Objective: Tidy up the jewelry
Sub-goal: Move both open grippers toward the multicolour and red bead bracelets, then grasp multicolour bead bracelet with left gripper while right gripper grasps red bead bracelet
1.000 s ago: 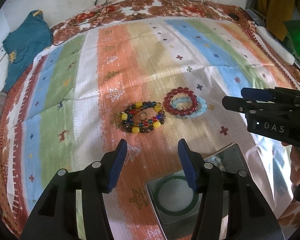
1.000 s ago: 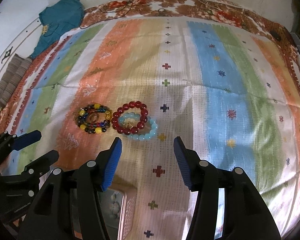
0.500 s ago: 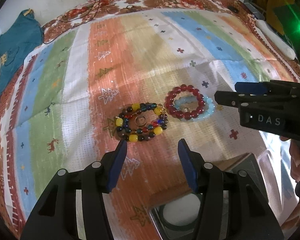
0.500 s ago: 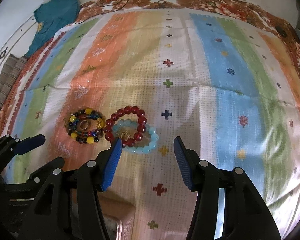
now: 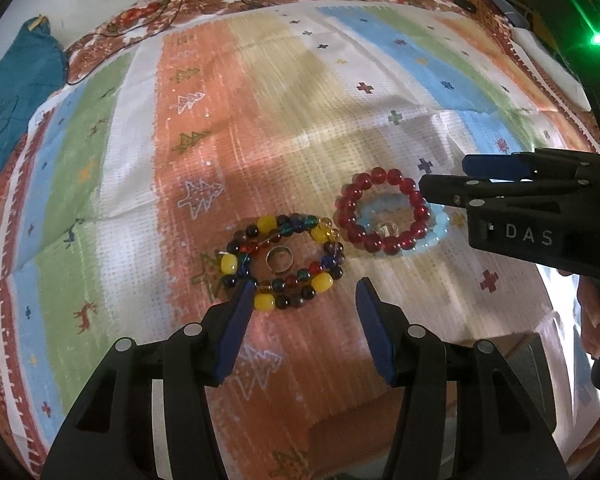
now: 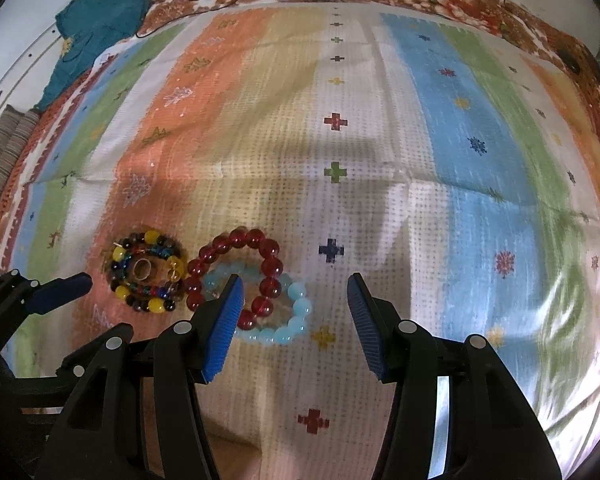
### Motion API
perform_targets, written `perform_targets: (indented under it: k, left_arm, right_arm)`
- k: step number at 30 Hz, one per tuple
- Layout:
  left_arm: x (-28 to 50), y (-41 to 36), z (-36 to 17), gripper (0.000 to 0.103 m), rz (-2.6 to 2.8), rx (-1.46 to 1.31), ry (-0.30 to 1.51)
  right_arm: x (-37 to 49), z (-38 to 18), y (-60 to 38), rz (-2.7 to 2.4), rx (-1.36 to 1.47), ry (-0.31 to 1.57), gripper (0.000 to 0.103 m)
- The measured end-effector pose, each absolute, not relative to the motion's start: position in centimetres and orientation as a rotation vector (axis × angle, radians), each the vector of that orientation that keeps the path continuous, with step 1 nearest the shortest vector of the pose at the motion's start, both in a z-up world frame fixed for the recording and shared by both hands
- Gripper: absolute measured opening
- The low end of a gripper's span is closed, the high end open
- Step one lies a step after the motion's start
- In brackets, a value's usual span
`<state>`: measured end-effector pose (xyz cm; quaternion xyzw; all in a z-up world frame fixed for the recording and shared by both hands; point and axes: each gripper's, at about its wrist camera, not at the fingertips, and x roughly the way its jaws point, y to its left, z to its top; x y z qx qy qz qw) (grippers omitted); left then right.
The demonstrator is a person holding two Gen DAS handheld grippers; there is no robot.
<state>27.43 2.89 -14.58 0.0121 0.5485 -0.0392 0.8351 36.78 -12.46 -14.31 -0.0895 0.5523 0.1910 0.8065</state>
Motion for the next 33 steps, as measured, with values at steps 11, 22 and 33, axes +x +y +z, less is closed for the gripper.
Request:
perform_targets:
  k: [11, 22, 33]
  left_arm:
    - [29.2, 2.5, -15.8, 0.053, -0.119, 0.026, 1.18]
    - [30.3, 2.4, -16.3, 0.039, -0.159, 0.016, 1.192]
    - [31.1, 1.9, -17.6, 0.025, -0.235, 0.012, 1.253]
  right_arm:
    - [38.3, -16.1, -11.8, 0.426, -0.2, 1.211, 0.054]
    - [38.7, -16.8, -11.2, 0.449, -0.222, 1.227, 0.04]
    - [38.2, -17.0, -10.5, 0.489, -0.235, 1.227, 0.021]
